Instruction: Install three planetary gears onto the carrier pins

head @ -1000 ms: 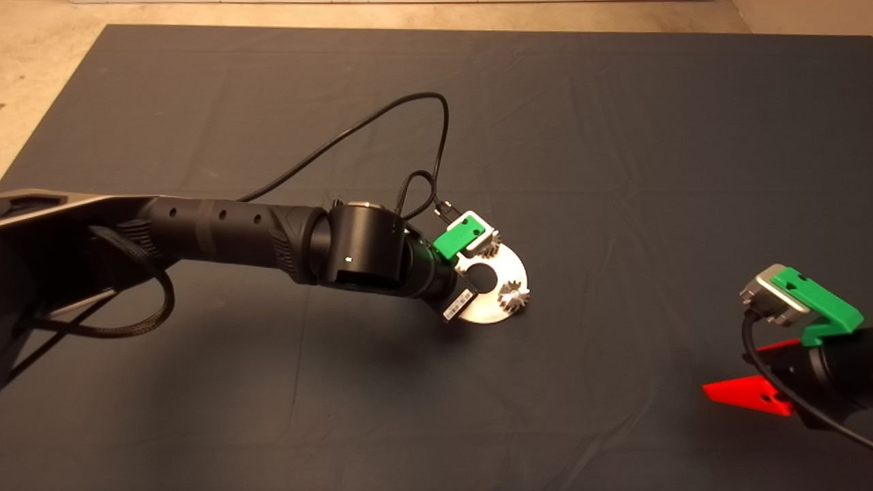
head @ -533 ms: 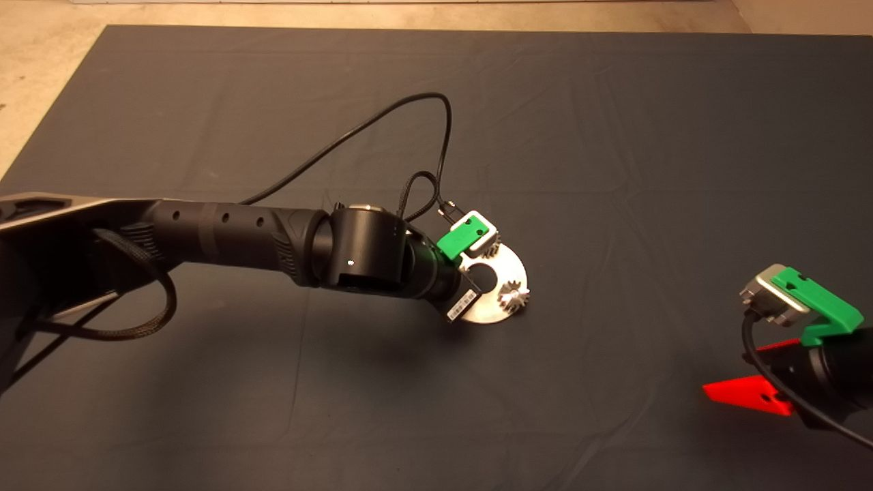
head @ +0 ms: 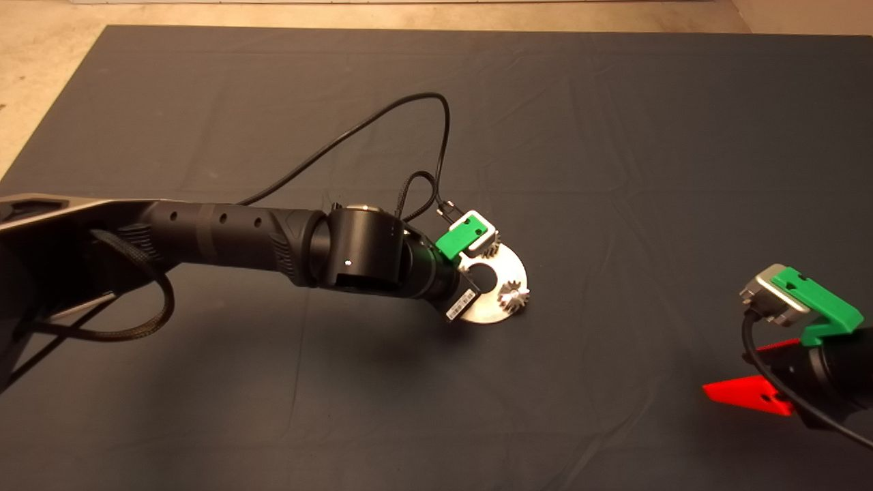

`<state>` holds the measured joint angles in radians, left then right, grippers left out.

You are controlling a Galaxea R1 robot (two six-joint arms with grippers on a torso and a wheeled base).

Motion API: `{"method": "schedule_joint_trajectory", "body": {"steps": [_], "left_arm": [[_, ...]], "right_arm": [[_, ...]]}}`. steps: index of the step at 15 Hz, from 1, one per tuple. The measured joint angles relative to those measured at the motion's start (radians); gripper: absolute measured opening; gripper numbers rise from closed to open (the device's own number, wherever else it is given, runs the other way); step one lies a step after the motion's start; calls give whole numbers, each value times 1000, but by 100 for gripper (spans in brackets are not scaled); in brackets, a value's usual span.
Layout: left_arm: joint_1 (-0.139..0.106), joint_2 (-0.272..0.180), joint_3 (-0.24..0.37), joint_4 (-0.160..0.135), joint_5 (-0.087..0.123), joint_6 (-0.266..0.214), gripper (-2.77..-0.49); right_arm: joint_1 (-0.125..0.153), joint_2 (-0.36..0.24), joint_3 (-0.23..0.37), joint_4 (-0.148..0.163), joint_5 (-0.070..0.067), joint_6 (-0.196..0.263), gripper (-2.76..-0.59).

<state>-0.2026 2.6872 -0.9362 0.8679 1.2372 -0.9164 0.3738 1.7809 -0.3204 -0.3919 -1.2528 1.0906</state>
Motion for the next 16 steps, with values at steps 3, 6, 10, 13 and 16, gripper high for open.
{"method": "schedule_joint_trajectory", "body": {"steps": [3, 6, 10, 13, 16], "left_arm": [[0, 0, 0, 0, 0, 1, -248], [0, 0, 0, 0, 1, 1, -248], [0, 0, 0, 0, 1, 1, -248], [0, -3, 0, 0, 0, 2, -248], [0, -7, 0, 0, -1, 7, -248]], "right_arm": [[0, 0, 0, 0, 0, 0, -133], [0, -2, 0, 0, 0, 0, -133], [0, -2, 0, 0, 0, 0, -133], [0, -2, 0, 0, 0, 0, -133], [0, -2, 0, 0, 0, 0, -133]]}}
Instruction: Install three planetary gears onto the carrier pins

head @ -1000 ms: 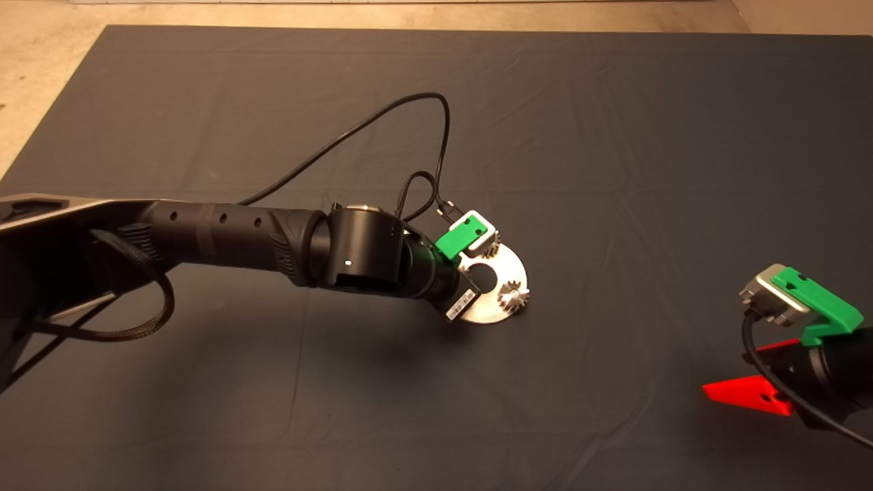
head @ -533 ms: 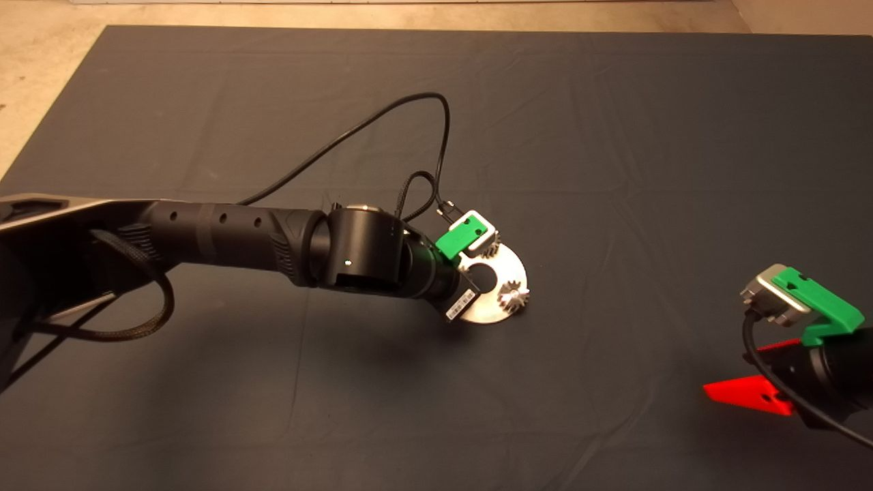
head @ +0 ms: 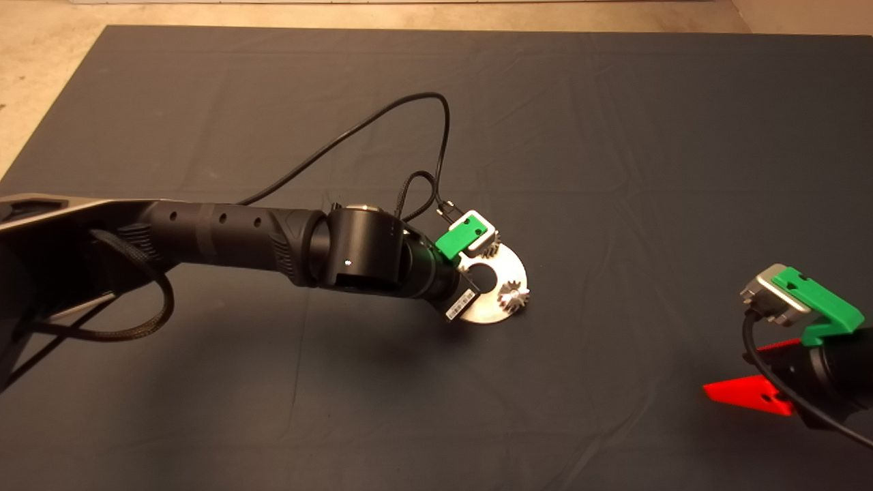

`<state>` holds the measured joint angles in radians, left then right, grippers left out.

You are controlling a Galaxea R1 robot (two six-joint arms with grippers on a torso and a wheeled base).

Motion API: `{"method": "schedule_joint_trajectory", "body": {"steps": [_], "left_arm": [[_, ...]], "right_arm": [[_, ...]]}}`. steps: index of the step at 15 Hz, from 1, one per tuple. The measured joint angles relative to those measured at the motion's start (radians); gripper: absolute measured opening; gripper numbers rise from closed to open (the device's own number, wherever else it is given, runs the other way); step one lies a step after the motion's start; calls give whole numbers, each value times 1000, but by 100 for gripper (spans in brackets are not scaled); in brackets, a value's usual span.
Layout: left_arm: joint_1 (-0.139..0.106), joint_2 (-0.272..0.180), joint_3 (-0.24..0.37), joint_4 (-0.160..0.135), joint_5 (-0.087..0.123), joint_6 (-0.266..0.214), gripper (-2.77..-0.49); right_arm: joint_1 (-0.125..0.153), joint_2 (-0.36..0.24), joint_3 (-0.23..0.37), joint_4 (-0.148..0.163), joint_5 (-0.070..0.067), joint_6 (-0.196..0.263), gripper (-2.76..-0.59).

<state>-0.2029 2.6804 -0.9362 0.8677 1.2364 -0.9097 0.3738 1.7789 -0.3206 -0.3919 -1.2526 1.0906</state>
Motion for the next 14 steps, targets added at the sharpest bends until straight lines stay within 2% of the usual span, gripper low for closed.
{"method": "schedule_joint_trajectory", "body": {"steps": [8, 14], "left_arm": [[-1, -10, 0, 1, -3, 11, -248], [-1, -11, 0, 0, -3, 11, -248]], "right_arm": [[0, 1, 0, 0, 0, 0, -133], [0, 2, 0, 0, 8, 0, -133]]}}
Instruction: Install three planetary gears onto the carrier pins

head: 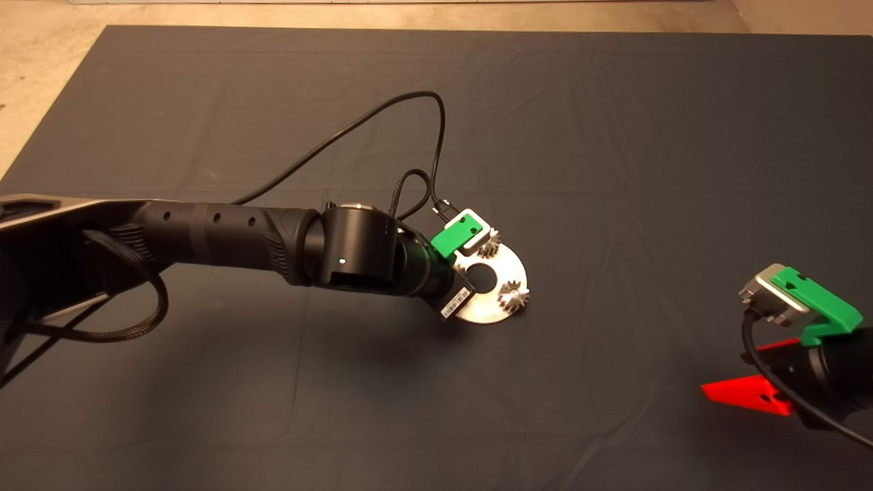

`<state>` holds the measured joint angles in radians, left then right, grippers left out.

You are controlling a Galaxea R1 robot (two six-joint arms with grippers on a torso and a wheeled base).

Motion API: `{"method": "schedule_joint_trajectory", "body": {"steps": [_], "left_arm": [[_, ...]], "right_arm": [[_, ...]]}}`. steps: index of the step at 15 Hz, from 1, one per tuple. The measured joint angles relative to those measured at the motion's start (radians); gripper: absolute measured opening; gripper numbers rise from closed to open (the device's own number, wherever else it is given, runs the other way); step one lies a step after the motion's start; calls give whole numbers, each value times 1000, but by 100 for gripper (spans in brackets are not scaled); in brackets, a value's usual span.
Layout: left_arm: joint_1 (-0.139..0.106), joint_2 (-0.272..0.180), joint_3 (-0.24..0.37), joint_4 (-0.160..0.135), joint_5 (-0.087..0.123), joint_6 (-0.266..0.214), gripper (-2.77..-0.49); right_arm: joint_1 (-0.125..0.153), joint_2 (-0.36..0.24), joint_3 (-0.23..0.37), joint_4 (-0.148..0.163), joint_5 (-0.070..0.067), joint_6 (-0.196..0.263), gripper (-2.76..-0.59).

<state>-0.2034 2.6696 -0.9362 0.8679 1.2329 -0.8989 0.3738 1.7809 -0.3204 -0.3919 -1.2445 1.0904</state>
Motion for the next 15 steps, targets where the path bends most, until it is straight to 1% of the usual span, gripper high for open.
{"method": "schedule_joint_trajectory", "body": {"steps": [2, 3, 4, 7, 10, 11, 15], "left_arm": [[0, -6, 1, 0, -3, 0, -248], [0, -11, 1, -2, 4, 0, -248], [1, -14, 1, -6, -2, 0, -248], [1, -16, 3, -12, -1, 0, -248], [1, -17, 9, -12, 4, 0, -248], [1, -18, 9, -12, 3, 0, -248], [1, -17, 9, -12, 5, -1, -248]], "right_arm": [[0, 0, 0, 0, 1, 0, -133], [0, 0, 0, 0, 1, 0, -133], [0, 0, 0, 0, 2, 0, -133], [0, 0, 0, 0, 5, 0, -133], [0, 0, 0, 0, 24, 0, -133], [0, 0, 0, 0, 27, 0, -133], [1, 0, 0, 0, 27, 0, -133]]}}
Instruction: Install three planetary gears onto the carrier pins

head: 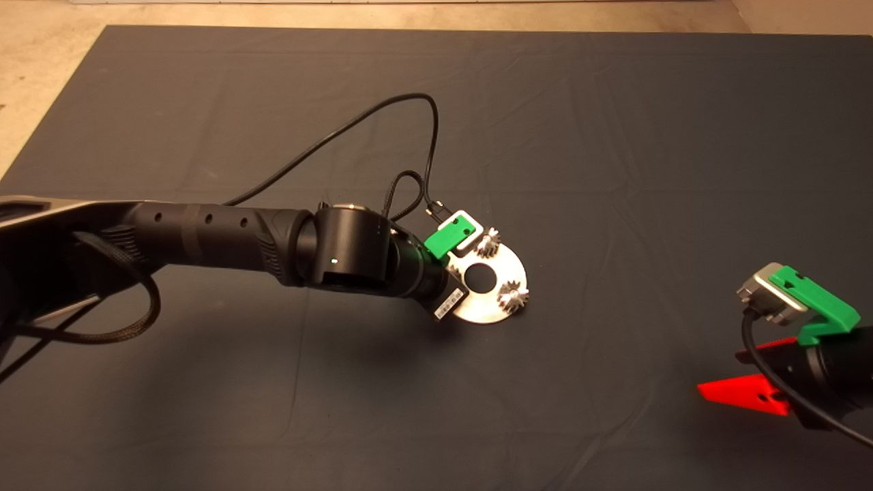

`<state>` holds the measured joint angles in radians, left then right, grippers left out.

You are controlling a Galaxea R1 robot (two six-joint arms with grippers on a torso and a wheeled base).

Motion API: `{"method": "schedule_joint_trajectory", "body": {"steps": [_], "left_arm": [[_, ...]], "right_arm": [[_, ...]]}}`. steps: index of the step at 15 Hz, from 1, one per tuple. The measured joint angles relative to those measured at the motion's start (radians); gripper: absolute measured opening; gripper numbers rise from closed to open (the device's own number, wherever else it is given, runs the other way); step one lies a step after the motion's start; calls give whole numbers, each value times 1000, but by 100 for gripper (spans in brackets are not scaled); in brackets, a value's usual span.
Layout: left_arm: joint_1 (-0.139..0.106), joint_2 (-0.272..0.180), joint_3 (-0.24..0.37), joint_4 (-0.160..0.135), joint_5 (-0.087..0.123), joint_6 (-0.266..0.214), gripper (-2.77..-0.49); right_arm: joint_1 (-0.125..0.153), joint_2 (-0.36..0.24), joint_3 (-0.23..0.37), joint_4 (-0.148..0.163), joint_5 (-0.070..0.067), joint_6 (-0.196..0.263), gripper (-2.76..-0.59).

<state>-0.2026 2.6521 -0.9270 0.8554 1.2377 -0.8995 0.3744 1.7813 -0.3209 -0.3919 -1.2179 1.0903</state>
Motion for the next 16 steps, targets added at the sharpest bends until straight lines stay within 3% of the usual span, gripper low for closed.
{"method": "schedule_joint_trajectory", "body": {"steps": [5, 10, 16], "left_arm": [[0, 4, 0, 0, -2, -9, -248], [0, -1, -1, -3, -41, -52, -248], [0, -1, -1, -3, -46, -54, -248]], "right_arm": [[3, 1, 0, 0, 0, 0, -133], [3, 34, 0, 0, 3, 0, -133], [3, 36, 0, 0, 3, 3, -133]]}}
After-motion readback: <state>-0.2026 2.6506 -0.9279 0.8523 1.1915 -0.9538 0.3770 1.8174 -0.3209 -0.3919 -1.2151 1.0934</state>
